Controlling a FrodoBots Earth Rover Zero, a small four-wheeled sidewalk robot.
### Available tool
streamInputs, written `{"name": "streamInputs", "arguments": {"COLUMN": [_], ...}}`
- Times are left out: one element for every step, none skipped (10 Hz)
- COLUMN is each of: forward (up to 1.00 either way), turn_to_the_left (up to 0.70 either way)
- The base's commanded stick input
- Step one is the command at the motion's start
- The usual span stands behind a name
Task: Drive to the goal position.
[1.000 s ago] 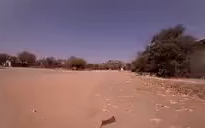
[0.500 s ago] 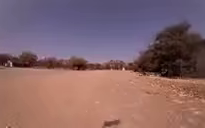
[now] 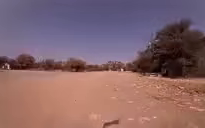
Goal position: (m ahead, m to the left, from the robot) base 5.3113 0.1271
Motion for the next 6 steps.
{"name": "streamInputs", "arguments": {"forward": [1.0, 1.0, 1.0, 1.0, 1.0, 1.0], "turn_to_the_left": [0.02, 0.02, 0.02, 0.02, 0.02, 0.02]}}
